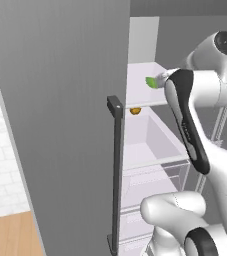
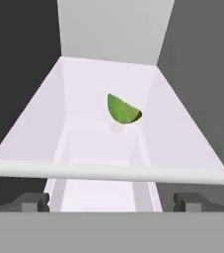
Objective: Grab a lemon wedge from the fridge and one ice cube from the ice bowl, and put them in the glass of lemonade.
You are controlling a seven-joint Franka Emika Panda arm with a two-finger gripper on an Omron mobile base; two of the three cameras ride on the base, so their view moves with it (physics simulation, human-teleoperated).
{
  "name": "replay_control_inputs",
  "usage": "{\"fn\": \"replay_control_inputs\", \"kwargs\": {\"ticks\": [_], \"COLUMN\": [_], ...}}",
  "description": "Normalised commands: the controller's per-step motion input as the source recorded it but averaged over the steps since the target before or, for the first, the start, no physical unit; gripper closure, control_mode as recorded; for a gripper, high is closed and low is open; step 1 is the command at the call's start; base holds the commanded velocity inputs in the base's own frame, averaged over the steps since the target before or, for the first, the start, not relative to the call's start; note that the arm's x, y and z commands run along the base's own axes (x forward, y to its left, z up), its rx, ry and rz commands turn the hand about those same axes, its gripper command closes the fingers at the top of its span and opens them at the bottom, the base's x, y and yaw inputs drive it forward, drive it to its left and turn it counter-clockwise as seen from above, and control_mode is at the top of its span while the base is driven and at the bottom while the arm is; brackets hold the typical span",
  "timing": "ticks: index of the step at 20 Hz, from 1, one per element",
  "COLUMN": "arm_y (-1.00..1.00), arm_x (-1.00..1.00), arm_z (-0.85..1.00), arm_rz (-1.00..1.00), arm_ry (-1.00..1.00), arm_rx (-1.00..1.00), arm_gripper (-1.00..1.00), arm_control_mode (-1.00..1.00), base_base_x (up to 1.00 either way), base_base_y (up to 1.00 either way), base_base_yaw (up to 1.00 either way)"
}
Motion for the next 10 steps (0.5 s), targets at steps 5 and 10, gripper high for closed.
{"fn": "replay_control_inputs", "kwargs": {"ticks": [5,10], "arm_y": [0.0,-0.05], "arm_x": [0.6,0.35], "arm_z": [-0.04,-0.06], "arm_rz": [0.02,0.03], "arm_ry": [0.36,0.22], "arm_rx": [-0.09,-0.03], "arm_gripper": [-1.0,-1.0], "arm_control_mode": [-1.0,-1.0], "base_base_x": [0.0,0.0], "base_base_y": [0.0,0.0], "base_base_yaw": [0.0,0.0]}}
